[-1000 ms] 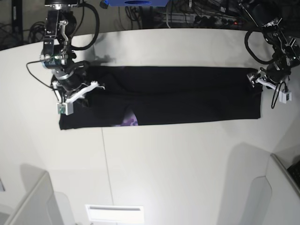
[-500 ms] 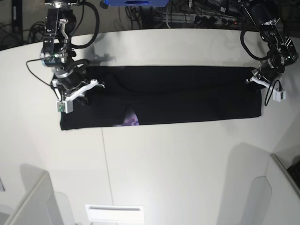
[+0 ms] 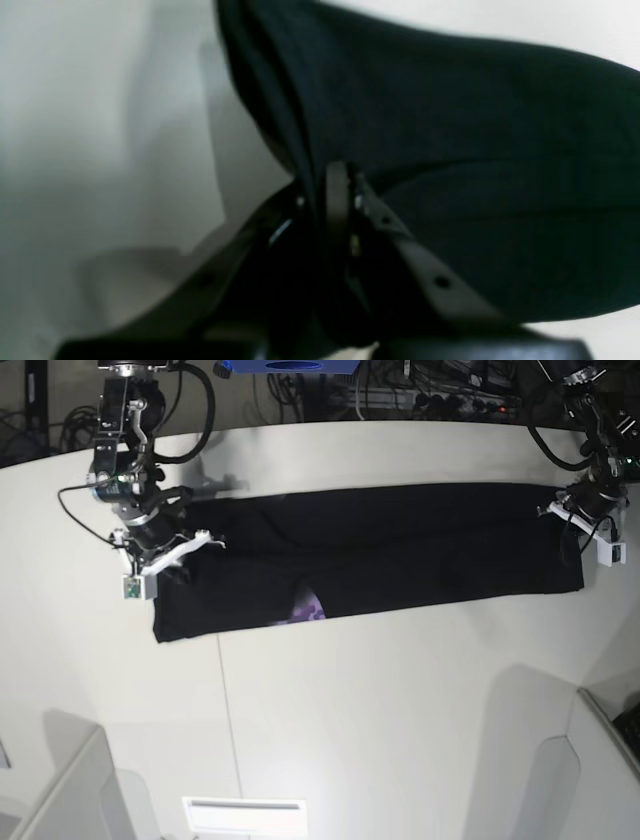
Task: Fold the T-shirt properly
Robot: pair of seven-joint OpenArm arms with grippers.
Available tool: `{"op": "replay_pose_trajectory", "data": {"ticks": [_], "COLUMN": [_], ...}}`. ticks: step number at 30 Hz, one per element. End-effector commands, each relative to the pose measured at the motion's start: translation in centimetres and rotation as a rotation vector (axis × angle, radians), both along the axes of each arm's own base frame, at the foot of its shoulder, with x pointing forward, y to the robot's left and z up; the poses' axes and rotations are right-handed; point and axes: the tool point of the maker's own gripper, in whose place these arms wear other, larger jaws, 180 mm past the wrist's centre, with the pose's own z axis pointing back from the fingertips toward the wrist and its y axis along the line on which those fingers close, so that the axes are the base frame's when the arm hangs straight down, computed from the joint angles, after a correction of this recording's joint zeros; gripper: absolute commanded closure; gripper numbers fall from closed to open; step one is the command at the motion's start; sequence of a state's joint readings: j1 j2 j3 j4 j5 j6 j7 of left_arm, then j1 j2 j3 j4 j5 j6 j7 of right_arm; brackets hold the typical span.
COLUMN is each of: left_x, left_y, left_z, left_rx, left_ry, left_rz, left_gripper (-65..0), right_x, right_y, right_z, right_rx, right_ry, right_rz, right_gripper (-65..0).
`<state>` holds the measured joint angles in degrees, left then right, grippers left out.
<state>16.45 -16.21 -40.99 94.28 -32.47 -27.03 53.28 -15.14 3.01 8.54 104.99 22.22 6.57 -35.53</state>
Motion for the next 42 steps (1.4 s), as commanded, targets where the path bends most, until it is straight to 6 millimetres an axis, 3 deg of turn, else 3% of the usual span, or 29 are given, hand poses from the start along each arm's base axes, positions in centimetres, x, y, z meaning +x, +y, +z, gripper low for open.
{"op": "replay_pose_trajectory", "data": {"ticks": [1, 7, 10, 15, 28, 42], "left_x": [0.6, 0.2, 0.3, 0.7, 1.5, 2.8], "left_y": [0.2, -2.3, -4.4, -7.7, -14.9, -22.1], "left_z": [1.6, 3.2, 2.6, 1.5, 0.8, 0.7], "left_rx": [0.051, 0.175, 0.183, 0.146, 0.077, -0.048], "left_ry": [-0.039, -0.047, -0.026, -0.009, -0.017, -0.046], "left_rz": [-0.024, -0.074, -0.145, -0.236, -0.427, -0.488], "left_gripper": [0.0, 0.0, 0.0, 0.0, 0.0, 0.0], "right_x": [0.8, 0.8, 0.8, 0.8, 0.8, 0.8], "right_y": [0.1, 0.4, 0.3, 0.2, 0.1, 0.1], "right_z": [1.4, 1.4, 1.4, 1.4, 1.3, 1.1], "right_rx": [0.004, 0.012, 0.011, 0.011, 0.01, 0.007], "right_ry": [-0.056, -0.056, -0.056, -0.054, -0.05, -0.045], "right_rz": [-0.001, 0.0, -0.001, -0.004, -0.008, -0.01], "right_gripper": [0.0, 0.0, 0.0, 0.0, 0.0, 0.0]}}
